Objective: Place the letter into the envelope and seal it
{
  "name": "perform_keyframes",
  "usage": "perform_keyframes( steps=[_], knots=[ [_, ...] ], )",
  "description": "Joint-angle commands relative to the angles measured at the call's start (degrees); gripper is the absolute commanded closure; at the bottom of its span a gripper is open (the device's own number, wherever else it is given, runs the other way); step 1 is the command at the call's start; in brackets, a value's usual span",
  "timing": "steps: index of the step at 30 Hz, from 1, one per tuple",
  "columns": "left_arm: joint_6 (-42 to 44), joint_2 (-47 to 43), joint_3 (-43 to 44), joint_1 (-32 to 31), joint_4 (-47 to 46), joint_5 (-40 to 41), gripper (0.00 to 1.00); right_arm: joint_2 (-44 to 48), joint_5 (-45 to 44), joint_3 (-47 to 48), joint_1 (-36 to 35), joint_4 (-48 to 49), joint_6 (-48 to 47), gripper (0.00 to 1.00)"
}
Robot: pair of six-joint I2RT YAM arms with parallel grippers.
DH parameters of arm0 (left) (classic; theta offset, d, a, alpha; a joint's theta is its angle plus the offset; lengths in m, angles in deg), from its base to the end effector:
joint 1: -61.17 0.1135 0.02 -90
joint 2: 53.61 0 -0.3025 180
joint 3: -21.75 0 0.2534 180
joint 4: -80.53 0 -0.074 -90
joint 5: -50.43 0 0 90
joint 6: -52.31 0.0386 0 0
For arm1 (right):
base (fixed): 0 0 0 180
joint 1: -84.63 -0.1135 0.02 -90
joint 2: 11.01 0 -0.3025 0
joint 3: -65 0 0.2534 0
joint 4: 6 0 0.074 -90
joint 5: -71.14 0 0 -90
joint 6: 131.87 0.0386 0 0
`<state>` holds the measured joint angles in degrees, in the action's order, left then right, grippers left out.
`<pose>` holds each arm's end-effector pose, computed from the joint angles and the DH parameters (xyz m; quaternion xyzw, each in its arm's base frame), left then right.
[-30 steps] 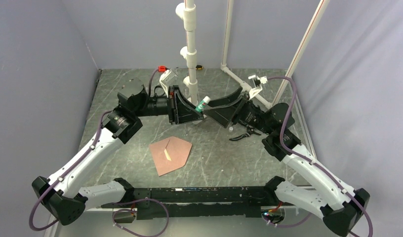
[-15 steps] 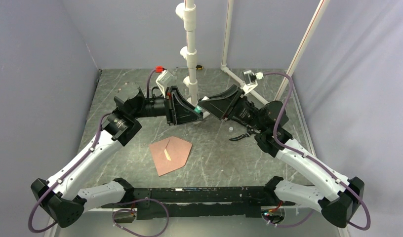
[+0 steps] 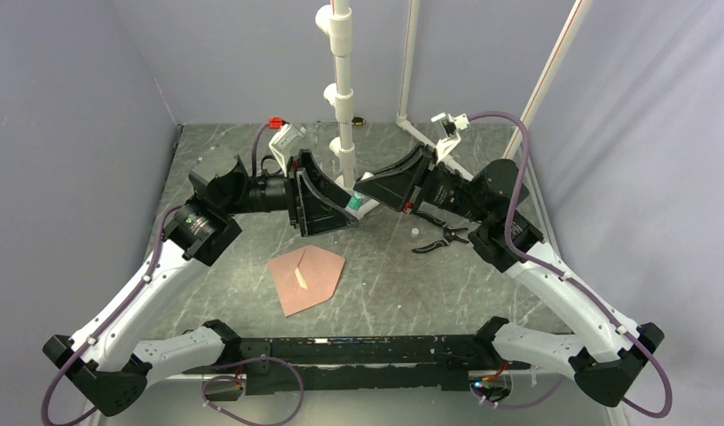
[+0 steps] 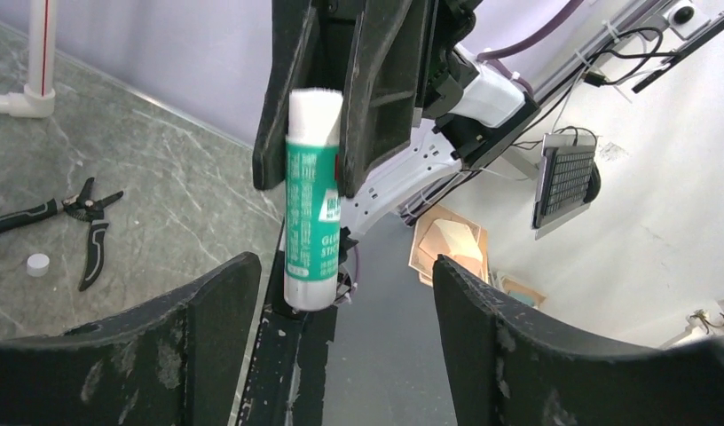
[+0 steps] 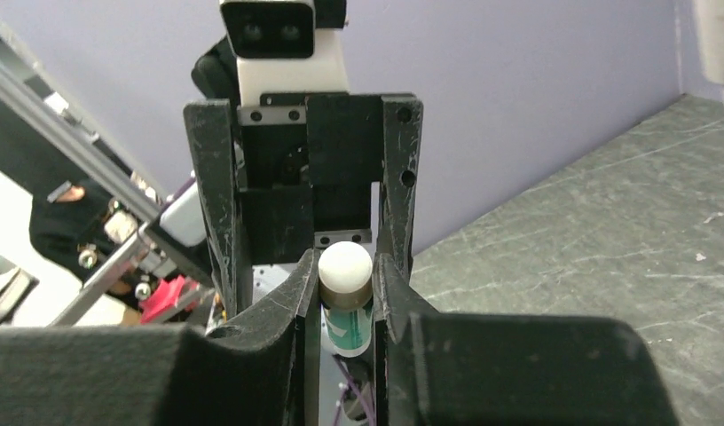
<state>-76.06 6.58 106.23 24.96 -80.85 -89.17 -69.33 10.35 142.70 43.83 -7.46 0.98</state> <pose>0.1433 -0.1413 0.4900 0.2994 0.6151 -0.6317 0.3647 0.1411 0.1467 0.4881 -0.1937 0.5729 0.6324 0.4842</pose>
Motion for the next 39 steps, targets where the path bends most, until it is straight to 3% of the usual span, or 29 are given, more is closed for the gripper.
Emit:
perform_keyframes(
  steps=[1, 3, 7, 10, 18, 21, 25, 26, 31, 36, 39],
  knots=[
    [0.74, -0.52, 3.4, -0.17, 2.64, -0.02, 0.27, -1.72, 9.25, 5.73, 0.1, -6.28, -4.98, 1.0],
    [0.79, 0.15, 4.01, -0.11, 3.9, 0.8, 0.31, -2.42, 10.99, 5.93, 0.1, -5.61, -4.13, 1.0],
    [-2.08, 1.34, 4.29, -0.09, 1.97, 1.96, 0.56, -3.01, 12.64, 6.23, 0.1, -5.36, -3.72, 1.0],
    [-3.53, 2.28, 4.39, -0.09, -0.2, 0.39, 0.64, -2.71, 11.95, 6.6, 0.1, -6.02, -4.1, 1.0],
    [-6.74, 5.42, 3.63, -0.07, -3.22, -5.41, 0.64, -3.61, 11.57, 6.76, 0.1, -3.33, -1.59, 1.0],
    [-6.21, 5.56, 3.8, -0.09, -2.92, -5.28, 0.69, -3.72, 11.21, 6.37, 0.18, -3.19, -1.39, 1.0],
    [-5.28, 6.11, 4.98, -0.09, -0.95, -5.27, 0.95, -3.57, 10.46, 5.84, 0.19, -2.71, -0.67, 1.0],
    [-5.2, 6.17, 5.13, -0.09, -0.56, -5.24, 0.97, -3.4, 10.06, 5.64, 0.19, -2.39, -0.4, 1.0],
    [-4.64, 5.65, 4.46, -0.09, -0.07, -4.18, 0.97, -3.54, 9.02, 5.1, 0.19, -1.09, 0.93, 1.0],
    [-5.75, 6.21, 4.86, -0.08, 0.68, -2.95, 0.68, -3.96, 7.53, 4.12, 0.19, -0.76, 0.87, 1.0],
    [-6.79, 6.35, 4.85, -0.09, 0.16, -2.29, 0.74, -4.17, 7.27, 3.51, 0.19, 0.09, 1.22, 1.0]
  ],
)
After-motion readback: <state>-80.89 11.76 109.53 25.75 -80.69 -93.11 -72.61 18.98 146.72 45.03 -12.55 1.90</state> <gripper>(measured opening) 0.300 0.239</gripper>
